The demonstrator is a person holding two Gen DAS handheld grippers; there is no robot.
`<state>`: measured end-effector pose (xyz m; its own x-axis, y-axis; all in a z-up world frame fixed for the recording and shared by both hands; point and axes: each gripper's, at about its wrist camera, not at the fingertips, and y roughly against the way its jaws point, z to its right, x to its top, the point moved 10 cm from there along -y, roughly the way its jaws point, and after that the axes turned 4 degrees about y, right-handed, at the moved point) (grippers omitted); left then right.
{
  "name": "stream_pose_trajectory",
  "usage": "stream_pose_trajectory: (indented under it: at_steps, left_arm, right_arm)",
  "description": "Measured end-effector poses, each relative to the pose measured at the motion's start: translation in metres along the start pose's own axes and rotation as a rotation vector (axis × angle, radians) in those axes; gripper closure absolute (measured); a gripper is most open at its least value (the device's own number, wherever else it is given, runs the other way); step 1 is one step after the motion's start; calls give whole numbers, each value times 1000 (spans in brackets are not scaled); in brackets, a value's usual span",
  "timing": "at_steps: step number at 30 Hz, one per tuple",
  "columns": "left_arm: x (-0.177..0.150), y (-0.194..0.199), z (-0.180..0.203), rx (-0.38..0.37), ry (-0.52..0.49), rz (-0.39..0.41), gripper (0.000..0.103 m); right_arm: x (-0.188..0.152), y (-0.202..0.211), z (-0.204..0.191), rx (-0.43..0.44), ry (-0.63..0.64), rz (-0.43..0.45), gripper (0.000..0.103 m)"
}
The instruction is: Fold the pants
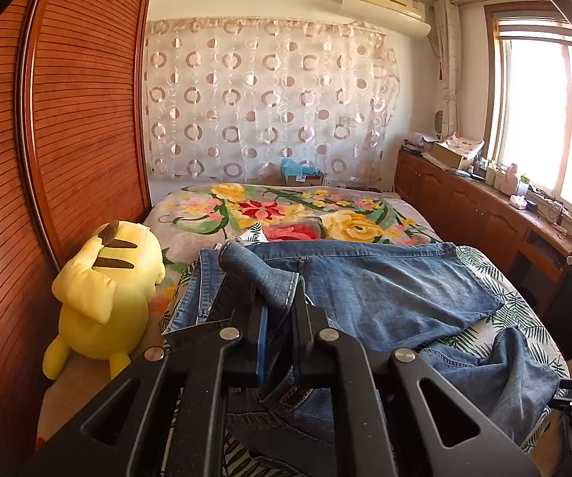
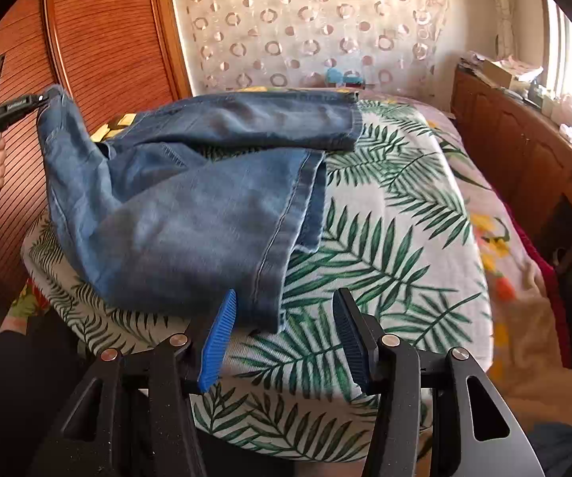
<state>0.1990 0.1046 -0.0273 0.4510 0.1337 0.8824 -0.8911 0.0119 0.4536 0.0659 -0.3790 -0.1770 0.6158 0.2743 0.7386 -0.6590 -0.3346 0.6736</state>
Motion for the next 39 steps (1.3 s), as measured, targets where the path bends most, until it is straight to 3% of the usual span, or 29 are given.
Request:
stream_pose_trajectory:
  at_steps: [6, 9, 10, 11, 24, 32, 39]
  left_arm:
    - [-1, -5, -6, 19, 9, 2, 93]
    - [2, -5, -11, 30, 22, 14, 93]
    - [3, -5, -11, 33, 22, 16, 93]
    - [5, -6, -12, 36, 19, 17, 93]
    - [41, -30, -45, 62, 100, 47, 93]
    - [51, -64, -59, 70, 130, 38, 93]
    - [57, -105, -67, 83, 134, 8, 93]
  right_arm:
    - [-2, -18, -12, 31, 13, -23, 51]
    - [1, -30, -19, 48, 28, -30, 71]
    - [3, -34, -20, 45, 37, -26, 84]
    - [5, -36, -22, 61, 46, -30, 85]
    - [147, 14, 26, -27, 76, 248, 88]
    - [196, -2, 34, -68, 78, 308, 88]
    - [220, -53, 41, -70, 77, 290, 88]
